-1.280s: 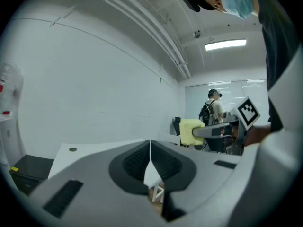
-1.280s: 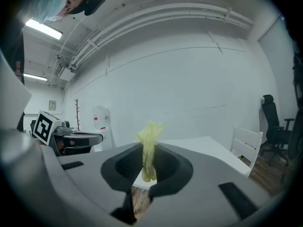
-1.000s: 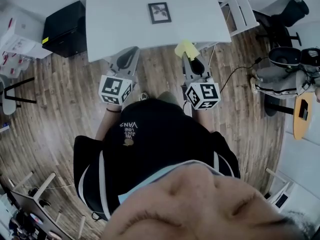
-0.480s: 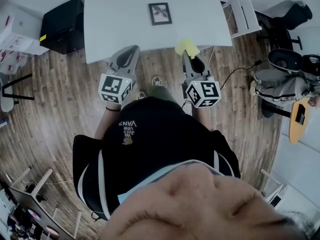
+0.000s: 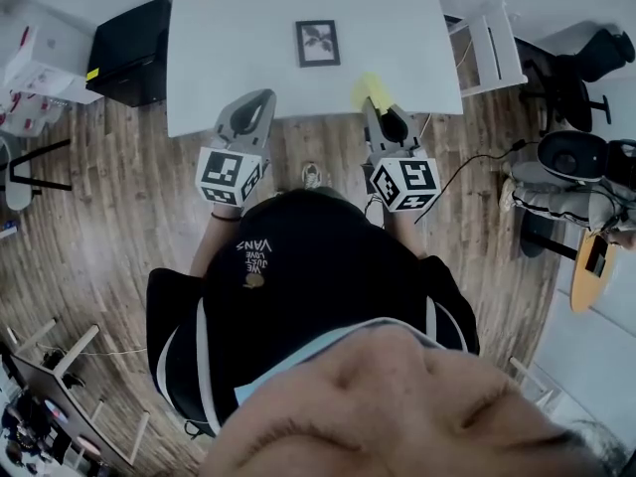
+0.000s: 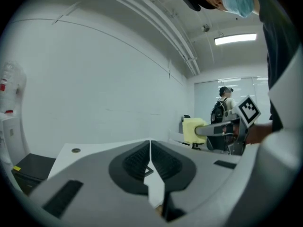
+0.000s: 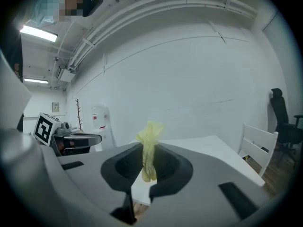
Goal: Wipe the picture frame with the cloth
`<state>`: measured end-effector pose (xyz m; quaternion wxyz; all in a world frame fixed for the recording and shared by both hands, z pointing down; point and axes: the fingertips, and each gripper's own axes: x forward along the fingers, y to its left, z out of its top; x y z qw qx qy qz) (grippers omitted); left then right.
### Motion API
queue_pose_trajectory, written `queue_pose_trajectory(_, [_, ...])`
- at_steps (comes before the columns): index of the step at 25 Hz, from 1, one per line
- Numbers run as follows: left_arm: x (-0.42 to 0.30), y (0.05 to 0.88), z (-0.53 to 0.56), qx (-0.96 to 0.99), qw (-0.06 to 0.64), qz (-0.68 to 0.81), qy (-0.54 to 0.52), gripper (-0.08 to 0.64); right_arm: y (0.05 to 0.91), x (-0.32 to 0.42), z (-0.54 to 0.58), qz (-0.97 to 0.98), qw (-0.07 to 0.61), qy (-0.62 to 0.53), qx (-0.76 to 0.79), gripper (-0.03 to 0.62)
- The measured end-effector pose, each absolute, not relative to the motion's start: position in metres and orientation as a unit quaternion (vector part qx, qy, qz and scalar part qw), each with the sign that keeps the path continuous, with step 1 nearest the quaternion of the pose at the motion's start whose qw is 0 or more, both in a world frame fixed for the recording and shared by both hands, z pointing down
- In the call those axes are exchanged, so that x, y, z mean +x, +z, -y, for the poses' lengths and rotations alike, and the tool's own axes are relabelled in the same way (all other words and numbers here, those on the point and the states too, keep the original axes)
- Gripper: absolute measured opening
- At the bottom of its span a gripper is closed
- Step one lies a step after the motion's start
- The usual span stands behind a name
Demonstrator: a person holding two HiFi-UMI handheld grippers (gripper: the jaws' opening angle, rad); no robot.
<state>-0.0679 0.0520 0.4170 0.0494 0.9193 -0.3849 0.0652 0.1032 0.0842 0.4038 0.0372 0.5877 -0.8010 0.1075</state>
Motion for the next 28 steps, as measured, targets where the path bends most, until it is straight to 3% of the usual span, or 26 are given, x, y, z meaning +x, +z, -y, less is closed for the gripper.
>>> queue_pose_trajectory(28, [-0.034,0.438,-0.003,0.895,0.067,0.434,0.074,0.018,0.436,0.134,-0.015,0.832,0.048,0.136,0.536,0.046])
